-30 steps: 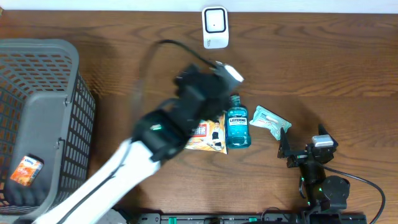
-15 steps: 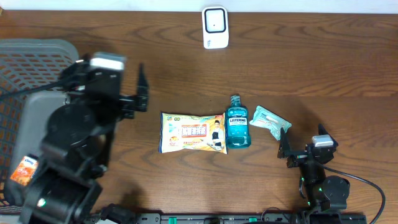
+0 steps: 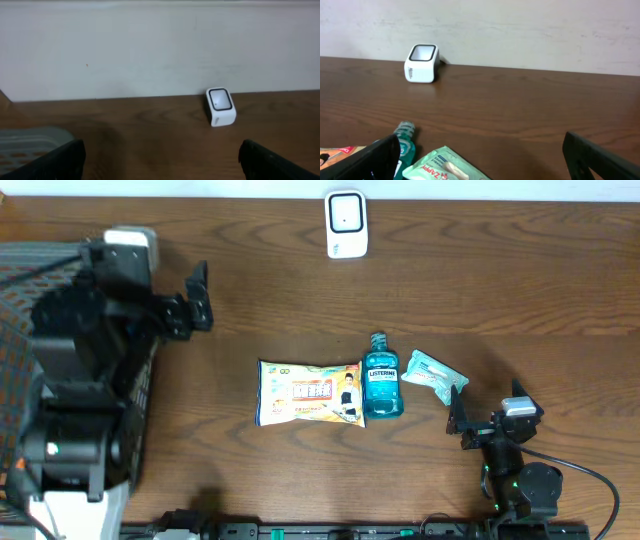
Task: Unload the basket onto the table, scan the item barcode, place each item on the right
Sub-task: 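Withdraw the left gripper back over the basket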
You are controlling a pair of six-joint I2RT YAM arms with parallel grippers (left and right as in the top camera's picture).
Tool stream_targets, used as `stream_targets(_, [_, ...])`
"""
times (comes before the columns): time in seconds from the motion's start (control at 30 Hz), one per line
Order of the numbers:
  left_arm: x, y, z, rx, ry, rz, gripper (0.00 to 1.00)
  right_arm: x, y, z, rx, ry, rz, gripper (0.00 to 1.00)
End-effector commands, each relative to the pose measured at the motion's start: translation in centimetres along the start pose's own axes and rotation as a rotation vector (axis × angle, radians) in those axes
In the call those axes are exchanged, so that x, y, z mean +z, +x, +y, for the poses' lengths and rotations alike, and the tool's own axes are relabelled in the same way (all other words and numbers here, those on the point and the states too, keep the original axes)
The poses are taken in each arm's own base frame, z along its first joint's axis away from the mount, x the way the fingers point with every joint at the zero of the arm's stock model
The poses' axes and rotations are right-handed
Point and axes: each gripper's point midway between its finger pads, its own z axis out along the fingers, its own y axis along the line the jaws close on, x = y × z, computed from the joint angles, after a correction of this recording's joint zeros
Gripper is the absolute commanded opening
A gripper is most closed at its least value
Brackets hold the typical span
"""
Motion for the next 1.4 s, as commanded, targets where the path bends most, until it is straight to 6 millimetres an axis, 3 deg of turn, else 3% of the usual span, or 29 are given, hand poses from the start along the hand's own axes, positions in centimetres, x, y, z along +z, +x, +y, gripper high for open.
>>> stream_targets(0.0, [-0.9, -2.9, -0.3, -0.056, 0.067, -0.040, 0.98, 0.0, 0.1, 0.0, 0.014, 0.002, 0.001, 0.99])
stream_targets(0.27, [-1.8, -5.0, 3.6, -0.172, -0.046, -0.030, 0.98, 0.0, 0.1, 0.0, 0.014, 0.002, 0.001, 0.99])
stream_targets(0.37, [-2.5, -5.3, 7.5, -0.334, -0.156, -0.052, 0.98, 0.0, 0.1, 0.0, 0.014, 0.002, 0.001, 0.99])
stream_targets(0.5, [-3.4, -4.4, 12.0, -0.514, -0.284, -0.067, 0.98, 0.0, 0.1, 0.0, 0.014, 0.002, 0.001, 0.99])
stream_targets(0.7, [-4.9, -2.4, 17.2, -0.649, -0.438, -0.061, 0.98, 0.0, 0.1, 0.0, 0.014, 0.002, 0.001, 0.99])
stream_targets(0.9, [-6.0, 0.6, 20.6, -0.843, -0.558, -0.027, 0.98, 0.0, 0.1, 0.0, 0.014, 0.002, 0.001, 0.99])
stream_targets(1.1, [-7.0, 5.9, 24.5, -1.032, -0.795, 0.062, 0.98, 0.0, 0.1, 0.0, 0.014, 0.002, 0.001, 0.99])
stream_targets(1.37, [-5.7, 12.6, 27.5, -1.087, -0.981, 0.289, 0.98, 0.0, 0.1, 0.0, 0.014, 0.002, 0.001, 0.99])
